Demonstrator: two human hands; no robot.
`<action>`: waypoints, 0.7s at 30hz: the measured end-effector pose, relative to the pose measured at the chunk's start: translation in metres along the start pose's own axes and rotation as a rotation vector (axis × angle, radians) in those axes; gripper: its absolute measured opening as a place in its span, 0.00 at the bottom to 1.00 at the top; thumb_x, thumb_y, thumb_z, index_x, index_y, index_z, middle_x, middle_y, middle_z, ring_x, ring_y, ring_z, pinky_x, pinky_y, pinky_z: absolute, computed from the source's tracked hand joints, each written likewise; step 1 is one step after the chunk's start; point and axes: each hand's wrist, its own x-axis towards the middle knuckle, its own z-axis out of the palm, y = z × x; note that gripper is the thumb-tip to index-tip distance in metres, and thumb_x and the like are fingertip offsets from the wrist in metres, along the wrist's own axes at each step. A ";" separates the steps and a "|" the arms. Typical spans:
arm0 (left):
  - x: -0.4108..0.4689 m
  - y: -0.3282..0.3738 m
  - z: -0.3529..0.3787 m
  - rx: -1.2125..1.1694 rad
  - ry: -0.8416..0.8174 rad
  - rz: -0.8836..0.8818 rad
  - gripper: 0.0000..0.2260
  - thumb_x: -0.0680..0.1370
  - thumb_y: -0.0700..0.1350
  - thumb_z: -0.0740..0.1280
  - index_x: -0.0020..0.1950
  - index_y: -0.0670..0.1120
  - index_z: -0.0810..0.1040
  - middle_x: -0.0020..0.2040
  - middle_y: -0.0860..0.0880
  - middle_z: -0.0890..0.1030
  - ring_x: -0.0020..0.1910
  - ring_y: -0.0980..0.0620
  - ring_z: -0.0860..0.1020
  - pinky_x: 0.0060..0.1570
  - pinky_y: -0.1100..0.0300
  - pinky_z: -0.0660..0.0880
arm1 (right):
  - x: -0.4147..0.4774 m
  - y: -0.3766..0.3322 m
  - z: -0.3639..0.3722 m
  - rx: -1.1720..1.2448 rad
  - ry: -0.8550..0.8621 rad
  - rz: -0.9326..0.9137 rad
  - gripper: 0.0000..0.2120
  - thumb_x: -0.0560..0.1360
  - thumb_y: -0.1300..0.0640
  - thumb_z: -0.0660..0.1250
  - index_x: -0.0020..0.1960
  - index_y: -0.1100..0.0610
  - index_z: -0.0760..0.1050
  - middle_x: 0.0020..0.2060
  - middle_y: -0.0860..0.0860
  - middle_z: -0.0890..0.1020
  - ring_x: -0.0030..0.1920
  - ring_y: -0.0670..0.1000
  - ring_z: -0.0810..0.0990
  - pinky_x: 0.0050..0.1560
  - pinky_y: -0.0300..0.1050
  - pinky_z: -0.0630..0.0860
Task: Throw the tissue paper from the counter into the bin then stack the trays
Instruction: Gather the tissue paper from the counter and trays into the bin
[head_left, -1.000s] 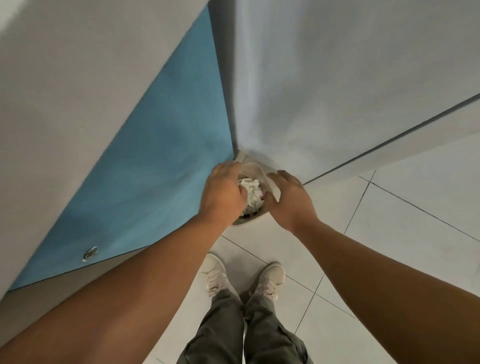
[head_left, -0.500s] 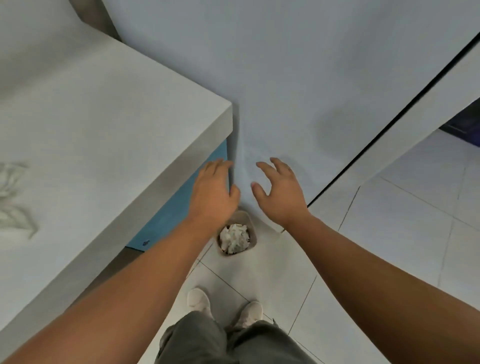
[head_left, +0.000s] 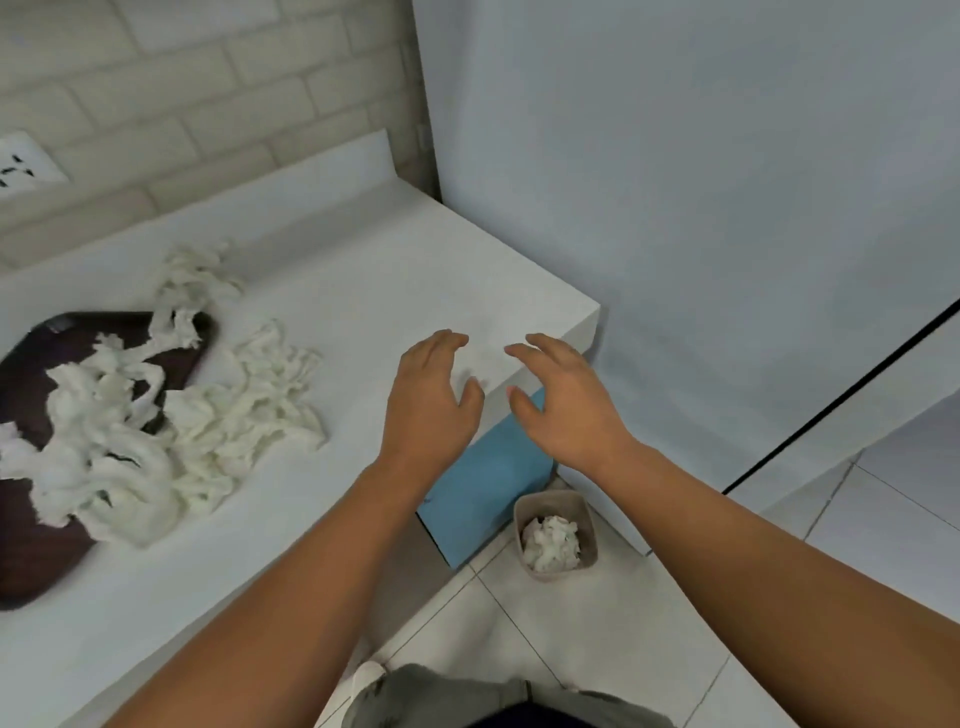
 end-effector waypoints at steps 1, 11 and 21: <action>-0.002 -0.010 -0.011 0.009 0.012 -0.012 0.21 0.79 0.45 0.67 0.71 0.47 0.70 0.71 0.49 0.72 0.71 0.50 0.66 0.69 0.62 0.61 | 0.003 -0.011 0.007 0.003 -0.014 -0.020 0.23 0.77 0.50 0.63 0.71 0.52 0.70 0.72 0.56 0.69 0.73 0.55 0.64 0.73 0.52 0.62; -0.027 -0.143 -0.122 0.153 0.023 -0.143 0.17 0.78 0.41 0.67 0.67 0.47 0.75 0.65 0.50 0.77 0.66 0.48 0.71 0.63 0.63 0.64 | 0.030 -0.119 0.118 0.027 -0.238 -0.096 0.20 0.79 0.49 0.62 0.71 0.51 0.69 0.70 0.49 0.70 0.69 0.51 0.68 0.69 0.47 0.67; -0.040 -0.241 -0.182 0.106 -0.055 -0.108 0.15 0.77 0.41 0.68 0.64 0.47 0.77 0.62 0.52 0.77 0.64 0.51 0.71 0.61 0.67 0.63 | 0.046 -0.173 0.225 -0.153 -0.188 0.084 0.13 0.78 0.54 0.65 0.61 0.58 0.77 0.56 0.55 0.76 0.55 0.56 0.75 0.51 0.47 0.74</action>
